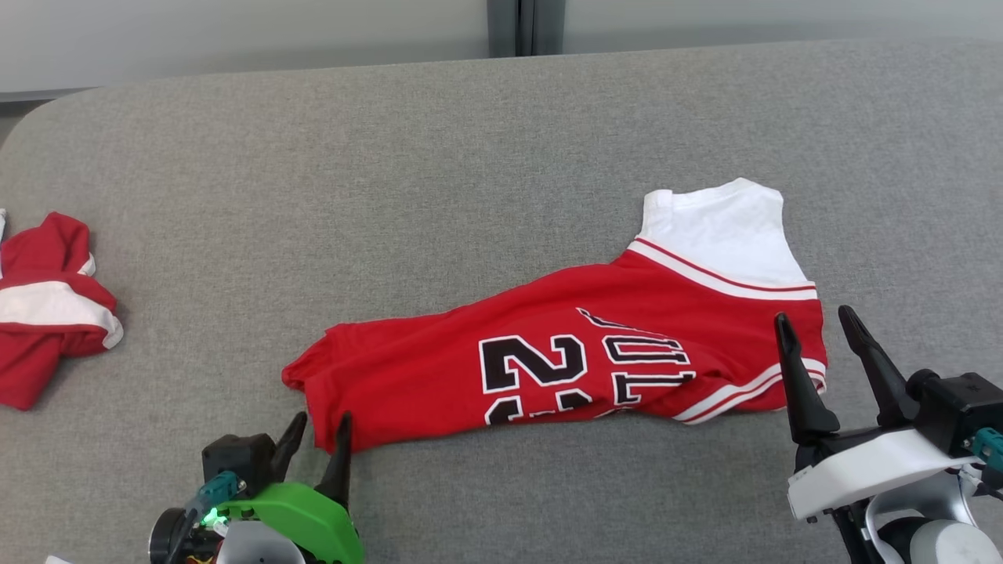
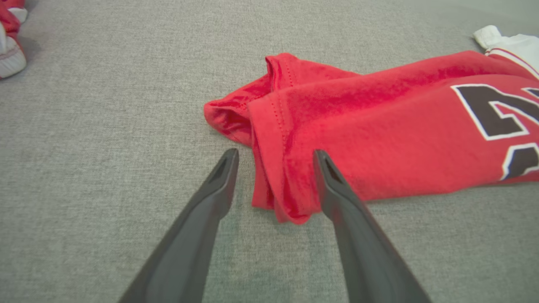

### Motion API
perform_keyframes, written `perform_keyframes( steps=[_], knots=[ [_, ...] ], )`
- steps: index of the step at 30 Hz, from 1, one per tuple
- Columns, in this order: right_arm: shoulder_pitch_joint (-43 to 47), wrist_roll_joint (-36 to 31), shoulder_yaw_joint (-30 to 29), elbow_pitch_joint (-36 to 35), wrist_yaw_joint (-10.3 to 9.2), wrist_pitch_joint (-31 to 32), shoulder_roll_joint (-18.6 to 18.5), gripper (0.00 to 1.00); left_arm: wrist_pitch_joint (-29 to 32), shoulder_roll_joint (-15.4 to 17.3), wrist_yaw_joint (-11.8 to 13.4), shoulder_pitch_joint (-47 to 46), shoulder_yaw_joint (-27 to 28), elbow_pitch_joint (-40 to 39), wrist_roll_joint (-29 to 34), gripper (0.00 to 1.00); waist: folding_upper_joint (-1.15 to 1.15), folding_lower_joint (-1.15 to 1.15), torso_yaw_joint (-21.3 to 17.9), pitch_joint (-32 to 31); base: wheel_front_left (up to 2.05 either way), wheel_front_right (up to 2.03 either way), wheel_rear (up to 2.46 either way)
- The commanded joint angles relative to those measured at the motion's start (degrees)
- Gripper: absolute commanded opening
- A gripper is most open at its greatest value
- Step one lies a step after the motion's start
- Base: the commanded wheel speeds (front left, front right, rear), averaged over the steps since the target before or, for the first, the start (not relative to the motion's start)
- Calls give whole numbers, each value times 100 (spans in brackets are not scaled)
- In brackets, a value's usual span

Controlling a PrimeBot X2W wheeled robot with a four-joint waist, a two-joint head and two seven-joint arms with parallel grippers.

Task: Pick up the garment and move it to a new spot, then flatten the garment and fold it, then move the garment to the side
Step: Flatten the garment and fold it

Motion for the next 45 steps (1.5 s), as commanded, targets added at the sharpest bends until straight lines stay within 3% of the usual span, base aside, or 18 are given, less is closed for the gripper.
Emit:
perform_keyframes(
  steps=[1, 12, 18, 33, 41, 42, 43, 45],
  knots=[
    [-73, 21, -4, 7, 0, -8, 3, 100, -43, 52, -46, -121, 33, 35, -32, 0, 0, 0, -32, 9, 0, 0, 0],
    [-130, 57, -85, 71, 0, -50, 43, 100, -286, 429, 80, -787, 159, -491, 458, 0, 0, 0, -63, 19, 0, 0, 0],
    [-197, 61, -92, 100, 0, -66, 65, 100, -181, 377, -1, -1238, 9, -524, 606, 0, 0, 0, -20, 66, 0, 0, 0],
    [-206, 53, -112, 189, 0, -73, 95, 100, 627, 333, -220, 96, -899, -422, 324, 0, 0, 0, 231, 231, 0, 0, 0],
    [-227, 11, -154, 183, -1, -68, 101, 100, 401, 371, -121, 285, -761, 48, 217, 0, 0, 0, 312, 237, 0, 0, 0],
    [-226, 4, -163, 177, 0, -70, 100, 100, 258, 325, -87, 234, -713, 61, 250, 44, 0, 0, 313, 228, 0, 0, 0],
    [-226, -8, -183, 163, 0, -77, 100, 100, 98, 275, -63, 197, -670, 47, 248, 100, 0, 0, 313, 219, 0, 0, 0],
    [-210, -36, -231, 131, 0, -85, 87, 100, -208, 206, 13, 147, -520, -4, 209, 100, 0, 0, 316, 178, 0, 0, 0]
  ],
)
